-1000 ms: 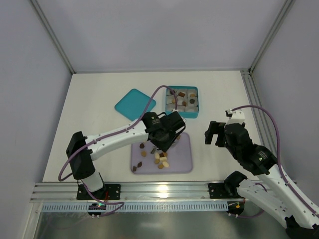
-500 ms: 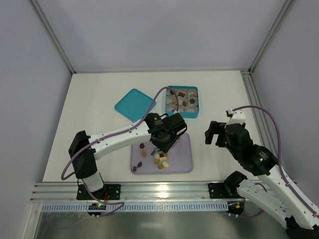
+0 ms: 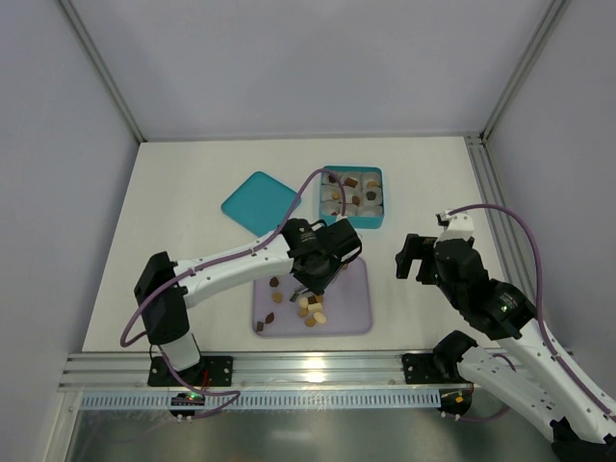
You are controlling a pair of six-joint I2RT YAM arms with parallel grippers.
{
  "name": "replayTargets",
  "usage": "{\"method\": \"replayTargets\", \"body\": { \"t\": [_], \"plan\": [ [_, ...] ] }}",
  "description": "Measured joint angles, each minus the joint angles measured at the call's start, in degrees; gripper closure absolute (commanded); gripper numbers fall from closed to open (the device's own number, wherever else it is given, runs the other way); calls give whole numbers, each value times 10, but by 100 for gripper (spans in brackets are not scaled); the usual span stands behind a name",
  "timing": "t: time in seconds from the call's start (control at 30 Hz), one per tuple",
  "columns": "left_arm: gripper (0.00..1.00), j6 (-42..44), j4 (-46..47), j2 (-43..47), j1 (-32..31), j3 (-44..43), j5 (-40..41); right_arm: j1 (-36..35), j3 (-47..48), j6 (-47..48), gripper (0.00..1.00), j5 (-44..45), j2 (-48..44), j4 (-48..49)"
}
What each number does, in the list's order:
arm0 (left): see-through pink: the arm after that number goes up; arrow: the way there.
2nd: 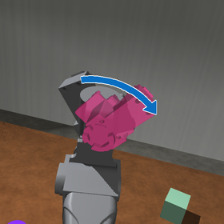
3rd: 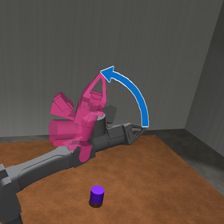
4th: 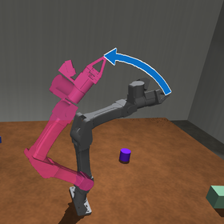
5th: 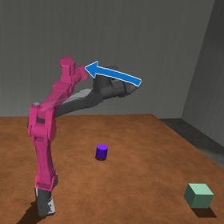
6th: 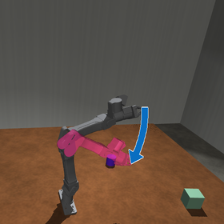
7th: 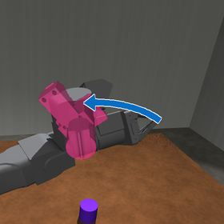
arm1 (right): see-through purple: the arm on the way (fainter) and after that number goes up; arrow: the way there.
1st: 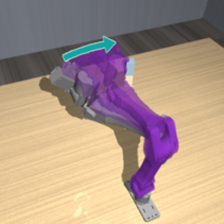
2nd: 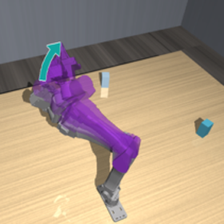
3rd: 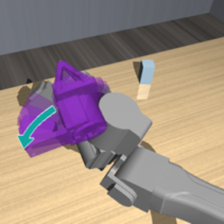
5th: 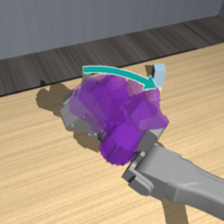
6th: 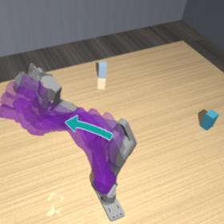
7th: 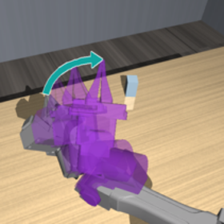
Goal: Pack the chocolate
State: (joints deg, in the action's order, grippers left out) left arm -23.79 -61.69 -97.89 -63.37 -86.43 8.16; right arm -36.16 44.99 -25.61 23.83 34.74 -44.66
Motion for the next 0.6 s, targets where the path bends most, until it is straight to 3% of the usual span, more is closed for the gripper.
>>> {"method": "replayTargets", "body": {
  "t": [0.6],
  "plan": [
    [71, 5, -16, 0, 0, -19, 24, 0, 0, 0, 0, 0, 0, 0]
  ]
}}
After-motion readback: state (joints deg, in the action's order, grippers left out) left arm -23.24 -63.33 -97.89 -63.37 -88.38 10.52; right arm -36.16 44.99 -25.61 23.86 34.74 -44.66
